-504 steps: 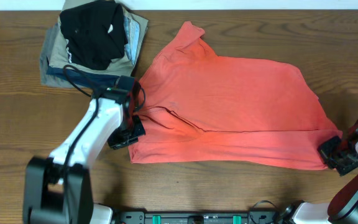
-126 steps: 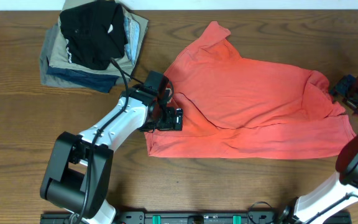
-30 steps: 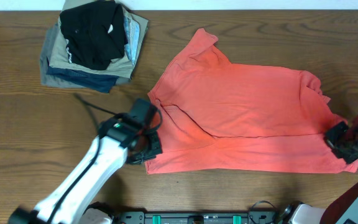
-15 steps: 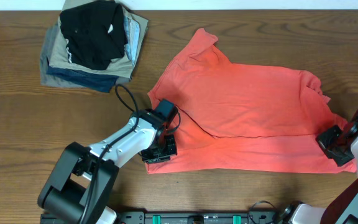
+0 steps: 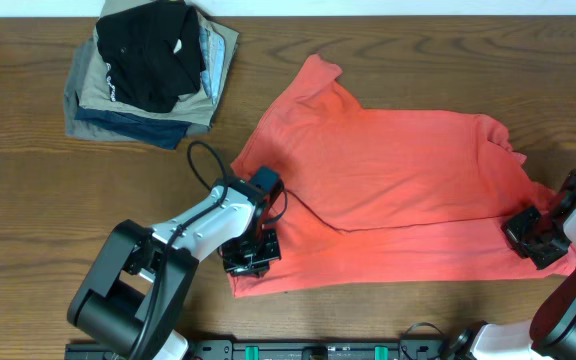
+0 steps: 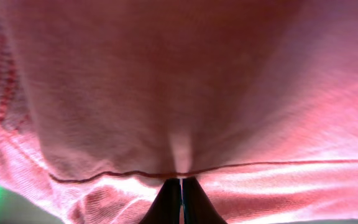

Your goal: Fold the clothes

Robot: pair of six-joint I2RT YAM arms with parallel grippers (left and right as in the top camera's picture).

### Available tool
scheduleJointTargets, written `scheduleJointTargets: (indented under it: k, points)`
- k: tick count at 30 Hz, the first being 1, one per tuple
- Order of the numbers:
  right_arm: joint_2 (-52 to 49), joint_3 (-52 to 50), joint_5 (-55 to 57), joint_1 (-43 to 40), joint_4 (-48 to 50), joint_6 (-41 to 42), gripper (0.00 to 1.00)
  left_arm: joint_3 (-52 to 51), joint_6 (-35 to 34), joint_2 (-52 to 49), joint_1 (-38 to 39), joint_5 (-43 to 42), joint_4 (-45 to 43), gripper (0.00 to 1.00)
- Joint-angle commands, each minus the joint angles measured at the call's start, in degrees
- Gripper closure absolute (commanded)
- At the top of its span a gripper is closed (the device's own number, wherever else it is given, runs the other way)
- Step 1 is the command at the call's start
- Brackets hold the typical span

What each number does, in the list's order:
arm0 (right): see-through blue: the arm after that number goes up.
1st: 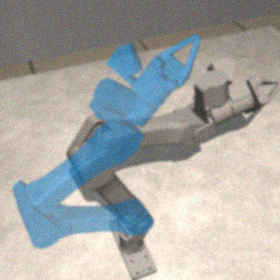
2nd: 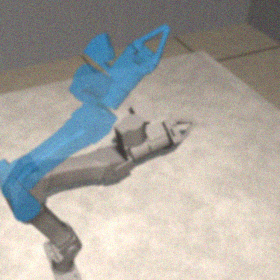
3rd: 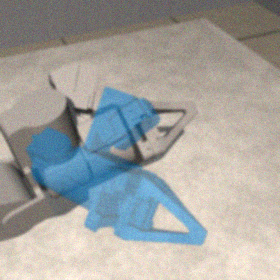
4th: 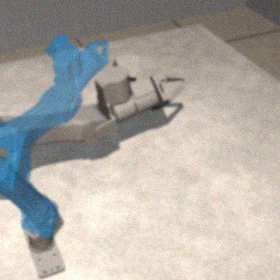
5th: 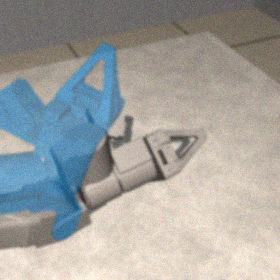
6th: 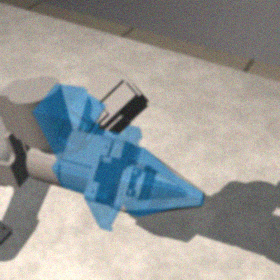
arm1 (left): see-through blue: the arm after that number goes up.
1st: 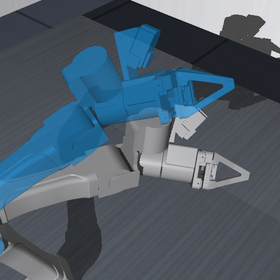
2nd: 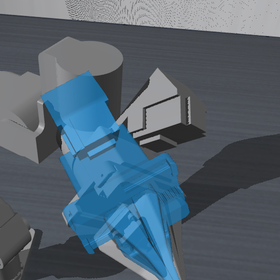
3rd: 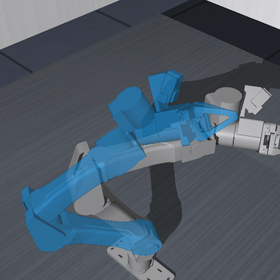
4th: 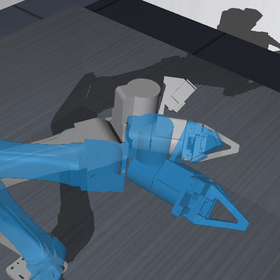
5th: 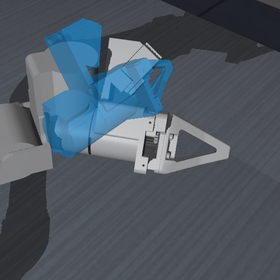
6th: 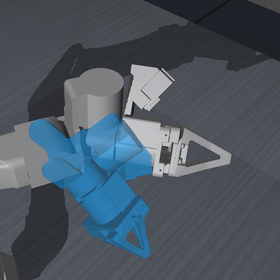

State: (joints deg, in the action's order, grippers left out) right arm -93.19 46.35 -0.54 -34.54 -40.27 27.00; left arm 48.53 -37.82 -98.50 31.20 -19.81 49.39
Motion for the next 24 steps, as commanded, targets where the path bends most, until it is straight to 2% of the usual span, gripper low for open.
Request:
scheduleJointTargets:
  k: [1, 9, 14, 16, 17, 18, 19, 20, 21, 24]
  points:
    - [-2.71, -1.16, 1.6, -1.6, -0.42, 0.59, 0.98, -4.9, -3.61, 1.42, 0.13, 4.42, 1.77, 0.94]
    - [-2.1, 0.26, 1.57, -4.09, -4.76, 1.88, 0.99, -7.54, -5.81, 17.73, 0.11, 8.39, 6.56, 0.94]
    - [2.4, 4.52, 1.55, -4.13, -10.4, 1.79, 0.99, -6.32, -5.79, 27.87, 0.11, 10.23, 6.95, 0.94]
    - [4.79, 7.15, 1.53, -4.07, -13.07, 1.29, 0.96, -4.74, -5.79, 30.27, 0.11, 10.27, 6.93, 0.93]
    - [6.05, 8.79, 1.09, -4.02, -14.27, 0.11, 0.9, -3.76, -5.77, 30.99, 0.11, 10.29, 6.93, 0.93]
    - [7.23, 10.43, -0.33, -4.0, -15.13, -2.08, 0.78, -2.45, -5.75, 31.58, 0.11, 10.43, 6.91, 0.92]
    - [8.2, 11.87, -2.32, -4.0, -15.76, -4.42, 0.39, -1.01, -5.27, 31.82, 0.11, 10.56, 6.71, 0.88]
    - [9.18, 13.46, -4.98, -4.0, -16.24, -6.84, 0.07, 0.37, -4.42, 31.82, 0.11, 10.93, 6.45, 0.83]
    - [9.92, 14.71, -7.41, -4.0, -16.61, -8.11, 0.01, 1.88, -3.52, 31.67, 0.11, 11.5, 5.99, 0.76]
    - [11.8, 17.64, -15.23, -3.67, -16.87, -8.83, 0.01, 7.63, 0.9, 30.01, -0.28, 12.66, 3.45, 0.58]
